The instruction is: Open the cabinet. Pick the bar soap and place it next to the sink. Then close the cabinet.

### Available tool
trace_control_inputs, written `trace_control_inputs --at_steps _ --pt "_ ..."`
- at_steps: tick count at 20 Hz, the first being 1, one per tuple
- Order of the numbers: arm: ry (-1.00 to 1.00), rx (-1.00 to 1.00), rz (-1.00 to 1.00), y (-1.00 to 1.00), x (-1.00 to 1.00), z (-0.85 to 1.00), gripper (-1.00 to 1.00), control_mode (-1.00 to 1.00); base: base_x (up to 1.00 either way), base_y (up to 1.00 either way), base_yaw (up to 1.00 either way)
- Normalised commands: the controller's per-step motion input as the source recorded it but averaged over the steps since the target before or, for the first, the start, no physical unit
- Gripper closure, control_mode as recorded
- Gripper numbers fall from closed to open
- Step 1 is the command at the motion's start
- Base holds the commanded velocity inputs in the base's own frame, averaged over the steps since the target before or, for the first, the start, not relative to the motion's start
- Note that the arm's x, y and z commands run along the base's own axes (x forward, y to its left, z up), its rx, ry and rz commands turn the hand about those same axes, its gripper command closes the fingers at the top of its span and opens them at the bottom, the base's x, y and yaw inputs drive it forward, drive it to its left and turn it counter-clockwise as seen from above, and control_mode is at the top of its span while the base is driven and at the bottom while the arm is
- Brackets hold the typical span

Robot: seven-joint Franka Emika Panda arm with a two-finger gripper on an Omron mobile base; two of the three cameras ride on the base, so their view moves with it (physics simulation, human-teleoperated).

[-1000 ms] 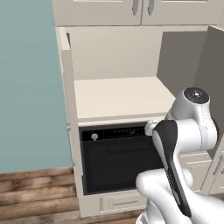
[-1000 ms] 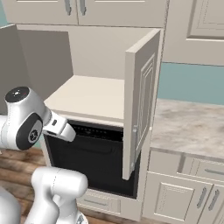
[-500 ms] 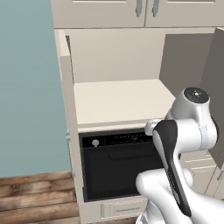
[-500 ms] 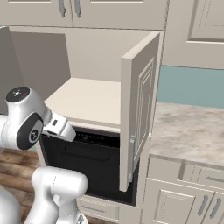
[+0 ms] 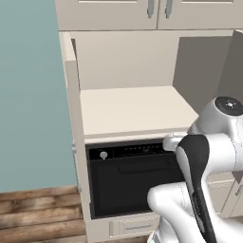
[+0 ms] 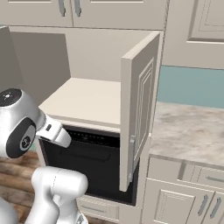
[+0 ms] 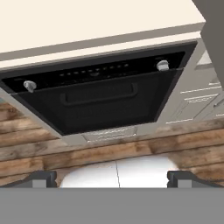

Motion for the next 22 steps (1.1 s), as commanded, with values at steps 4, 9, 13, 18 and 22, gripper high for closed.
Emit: trace_control_inputs --at_steps 4,9,13,18,22 --pt "-0.24 0.09 -0.06 -0.18 -0.96 0.02 -1.0 -1.0 0.0 0.0 0.0" --pt "-0.21 0.18 -0.16 -0.51 -0.93 0.17 -1.0 -1.0 0.0 0.0 0.0" --pt "-0.12 0.25 -0.21 -0.8 -0.72 0.23 -1.0 -1.0 0.0 0.0 0.0" --pt "-0.05 0.27 -0.28 -0.89 -0.36 0.17 -1.0 -1.0 0.0 0.0 0.0" --pt "0.0 0.27 -0.33 -0.89 -0.01 0.02 -1.0 -1.0 0.0 0.0 0.0"
